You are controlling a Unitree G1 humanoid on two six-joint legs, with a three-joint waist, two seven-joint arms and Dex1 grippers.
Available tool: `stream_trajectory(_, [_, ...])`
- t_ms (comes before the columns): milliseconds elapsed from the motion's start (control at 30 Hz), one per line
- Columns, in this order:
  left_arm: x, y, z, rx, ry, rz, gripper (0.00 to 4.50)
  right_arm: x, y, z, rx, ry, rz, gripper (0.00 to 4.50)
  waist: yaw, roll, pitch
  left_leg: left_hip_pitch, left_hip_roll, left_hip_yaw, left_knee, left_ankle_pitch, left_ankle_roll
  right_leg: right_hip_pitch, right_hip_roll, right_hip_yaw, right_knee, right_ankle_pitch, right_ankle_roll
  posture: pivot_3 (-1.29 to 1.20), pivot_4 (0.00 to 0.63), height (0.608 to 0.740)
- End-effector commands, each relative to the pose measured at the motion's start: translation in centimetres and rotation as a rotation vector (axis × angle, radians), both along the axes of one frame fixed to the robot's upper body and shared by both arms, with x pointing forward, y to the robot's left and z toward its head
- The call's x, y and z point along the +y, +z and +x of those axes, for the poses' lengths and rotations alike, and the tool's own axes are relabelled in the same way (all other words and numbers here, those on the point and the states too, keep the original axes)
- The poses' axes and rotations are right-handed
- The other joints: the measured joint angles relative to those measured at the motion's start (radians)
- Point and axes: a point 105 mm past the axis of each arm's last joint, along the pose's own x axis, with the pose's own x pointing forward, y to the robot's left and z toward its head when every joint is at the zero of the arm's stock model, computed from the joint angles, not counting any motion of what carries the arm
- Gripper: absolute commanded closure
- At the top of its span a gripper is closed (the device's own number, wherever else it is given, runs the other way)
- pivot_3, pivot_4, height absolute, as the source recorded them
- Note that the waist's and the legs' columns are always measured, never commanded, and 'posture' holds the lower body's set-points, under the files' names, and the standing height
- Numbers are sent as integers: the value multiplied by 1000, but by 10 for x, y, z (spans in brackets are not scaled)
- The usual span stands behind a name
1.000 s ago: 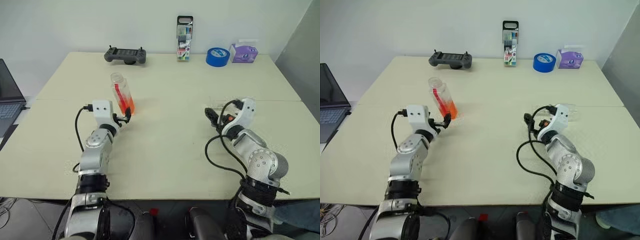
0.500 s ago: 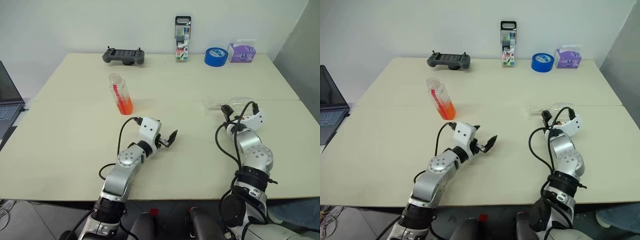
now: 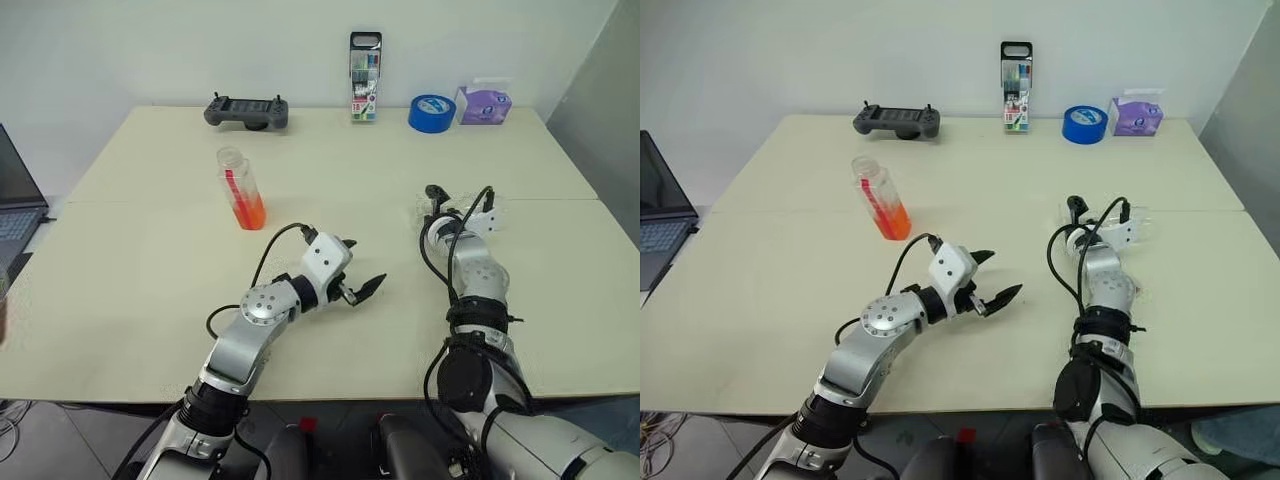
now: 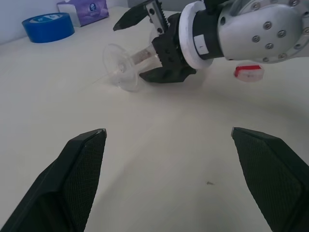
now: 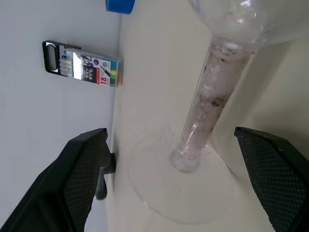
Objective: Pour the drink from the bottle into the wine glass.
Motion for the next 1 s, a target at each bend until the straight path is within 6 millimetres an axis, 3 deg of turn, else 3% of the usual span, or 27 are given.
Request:
stream_trajectory(33, [-5,18,-4,-53,-21,-31,17,-10,-2,8,-15,-53,35,176,0,0,0,1,0,0,0,0,0,0,0,0,0,0,0,0,150,740])
stream_trajectory(167, [0,18,0,-48,5,-32,0,-23,-9,13,5,-117,-4,1340,0,0,0,3,0,0,0,0,0,4,0,0,-1,0,0,0,150,740])
stream_trajectory(300, [8,19,6,-41,43,-44,0,-16,23,16,-142,-64,-364,2824,1,0,0,4,-1,0,0,0,0,5,0,1,-1,0,0,0,150,740])
stream_trajectory(400, [21,17,14,-55,123,-32,0,7,45,8,-299,25,-705,3872,1,0,0,4,0,0,0,0,0,4,0,1,-1,0,0,0,150,740])
stream_trajectory(467, [36,16,20,-65,201,-38,0,38,63,-10,-462,106,-980,4334,1,1,0,3,0,-1,-1,0,0,3,0,1,-1,0,0,0,150,740])
stream_trajectory(600, [47,18,12,-18,203,-102,0,94,71,-47,-688,190,-1321,4338,-8,1,0,1,2,-5,-1,0,0,-1,-2,1,1,0,0,0,150,740])
stream_trajectory(733, [48,29,-23,17,87,-157,0,127,55,-65,-768,209,-1444,4338,-8,1,0,1,2,-7,-1,0,0,-1,-2,0,1,0,0,0,150,740])
stream_trajectory(833, [57,31,-41,41,81,-147,0,137,43,-68,-773,195,-1454,4338,-6,1,0,0,2,-7,-1,0,-1,-1,-3,1,0,0,0,0,150,740])
stream_trajectory(1000, [72,30,-50,74,143,-127,0,144,22,-64,-743,195,-1462,4338,9,0,0,1,-1,-7,0,1,-1,1,-3,0,-1,0,0,0,150,740])
